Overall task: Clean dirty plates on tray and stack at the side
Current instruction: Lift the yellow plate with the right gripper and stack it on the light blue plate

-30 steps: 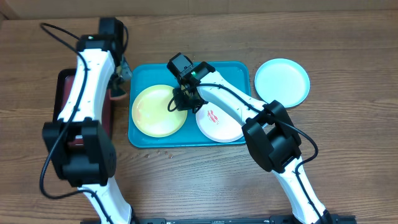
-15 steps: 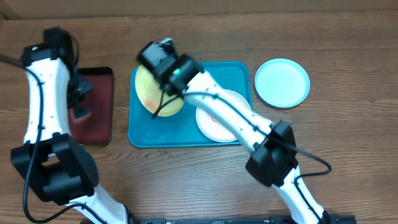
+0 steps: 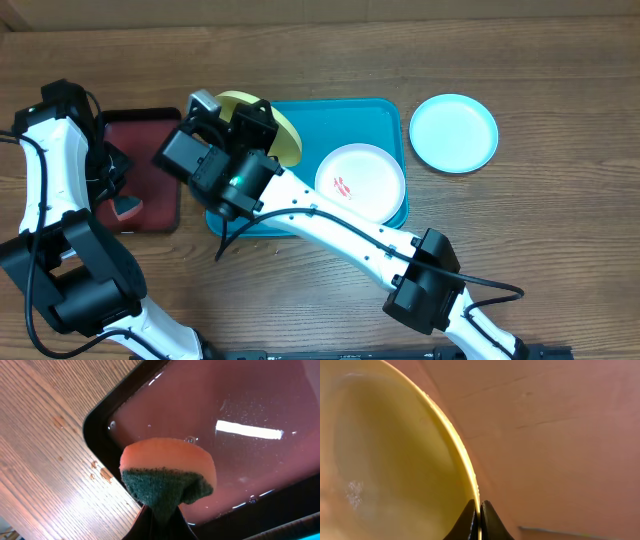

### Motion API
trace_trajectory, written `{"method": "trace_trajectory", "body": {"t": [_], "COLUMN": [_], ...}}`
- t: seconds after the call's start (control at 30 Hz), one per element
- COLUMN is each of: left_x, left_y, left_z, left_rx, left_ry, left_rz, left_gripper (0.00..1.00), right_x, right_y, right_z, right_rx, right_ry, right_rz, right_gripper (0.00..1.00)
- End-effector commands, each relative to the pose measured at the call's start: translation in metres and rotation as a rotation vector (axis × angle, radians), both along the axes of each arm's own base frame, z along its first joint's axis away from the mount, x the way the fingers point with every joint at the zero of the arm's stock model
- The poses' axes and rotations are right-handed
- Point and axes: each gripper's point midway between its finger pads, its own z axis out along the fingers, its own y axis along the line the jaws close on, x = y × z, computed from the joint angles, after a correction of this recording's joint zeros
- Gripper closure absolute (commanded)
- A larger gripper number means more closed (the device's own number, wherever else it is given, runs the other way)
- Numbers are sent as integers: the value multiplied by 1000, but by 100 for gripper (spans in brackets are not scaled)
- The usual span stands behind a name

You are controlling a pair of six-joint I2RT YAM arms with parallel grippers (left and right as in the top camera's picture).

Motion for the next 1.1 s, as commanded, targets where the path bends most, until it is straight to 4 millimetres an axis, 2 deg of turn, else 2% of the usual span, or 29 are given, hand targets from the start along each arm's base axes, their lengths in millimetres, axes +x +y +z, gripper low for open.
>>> {"method": "trace_trajectory", "body": {"t": [0.0, 0.1, 0.17, 0.27, 0.37, 0.43, 0.53, 0.63, 0.73, 0.87, 0.93, 1.07], "left_x": [2, 2, 2, 2, 5, 6, 9, 9, 10, 11, 13, 16], "left_y": [-5, -5, -5, -6, -9, -10, -10, -10, -10, -10, -10, -9], "left_z": [0, 0, 0, 0, 0, 0, -1, -1, -1, -1, -1, 0], "left_rx": [-21, -21, -21, -24, -48, -50, -54, -57, -56, -57, -56, -52], "left_ry": [-20, -20, -21, -22, -34, -39, -48, -49, -52, -59, -69, -78], "left_rz": [17, 17, 18, 16, 7, 1, -12, -12, -12, -12, -12, -13], "left_gripper": [96, 96, 96, 96, 96, 96, 96, 96, 96, 96, 96, 96], "right_x": [-3, 3, 12, 27, 43, 53, 67, 80, 87, 80, 73, 62], "right_y": [-8, -8, -10, -21, -50, -76, -123, -181, -252, -338, -374, -414], "right_z": [33, 26, 14, -21, -55, -72, -87, -90, -92, -103, -112, -130], "right_rx": [-38, 18, 103, 278, 471, 616, 823, 999, 1123, 1184, 1214, 1248], "right_ry": [-74, -44, 11, 196, 415, 562, 751, 867, 908, 896, 894, 892], "right_rz": [-19, -16, -16, -31, -113, -192, -308, -418, -568, -782, -875, -983], "right_gripper": [96, 96, 96, 96, 96, 96, 96, 96, 96, 96, 96, 96]}}
